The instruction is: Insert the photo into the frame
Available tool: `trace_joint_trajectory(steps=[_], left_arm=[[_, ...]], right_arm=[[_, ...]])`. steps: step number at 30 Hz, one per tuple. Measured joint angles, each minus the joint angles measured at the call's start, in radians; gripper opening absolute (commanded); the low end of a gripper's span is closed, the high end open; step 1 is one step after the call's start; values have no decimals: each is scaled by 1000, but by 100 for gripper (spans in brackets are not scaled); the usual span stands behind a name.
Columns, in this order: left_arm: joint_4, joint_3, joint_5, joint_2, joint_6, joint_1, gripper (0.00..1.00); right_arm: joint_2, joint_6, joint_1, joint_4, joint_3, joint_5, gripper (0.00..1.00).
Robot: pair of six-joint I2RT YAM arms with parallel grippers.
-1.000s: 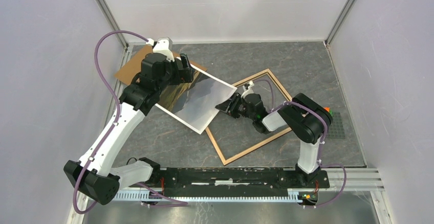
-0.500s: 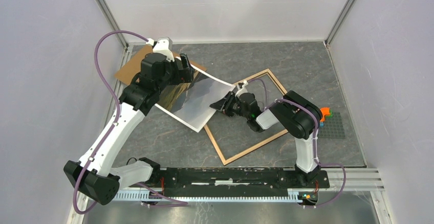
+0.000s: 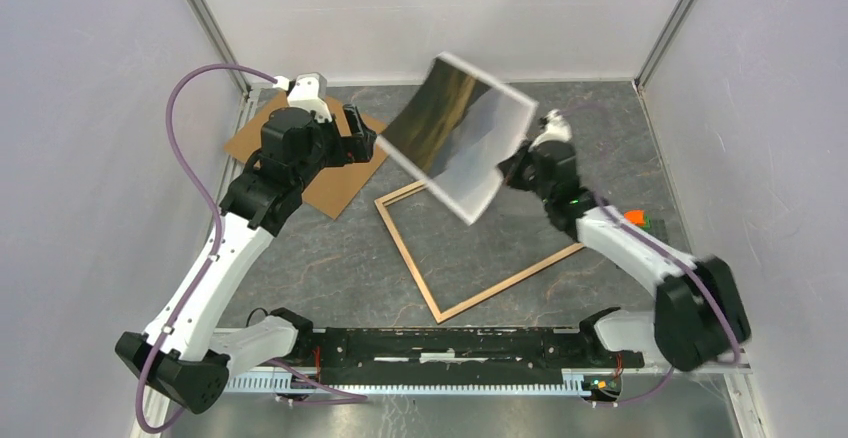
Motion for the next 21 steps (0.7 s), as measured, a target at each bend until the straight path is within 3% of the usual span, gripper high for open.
trace_joint_trajectory(steps=[5, 12, 16, 21], left_arm=[[3, 0, 18, -25, 0, 0, 100], [2, 0, 45, -21, -1, 0, 100], [2, 0, 51, -16, -1, 0, 100], [1, 0, 33, -16, -1, 3, 100]], right_arm=[[-211, -319, -83, -499, 280, 316, 0], [-292, -567, -45, -929, 715, 632, 0], [-207, -554, 139, -1147, 792, 845, 0], [67, -492, 360, -1353, 805, 989, 0]])
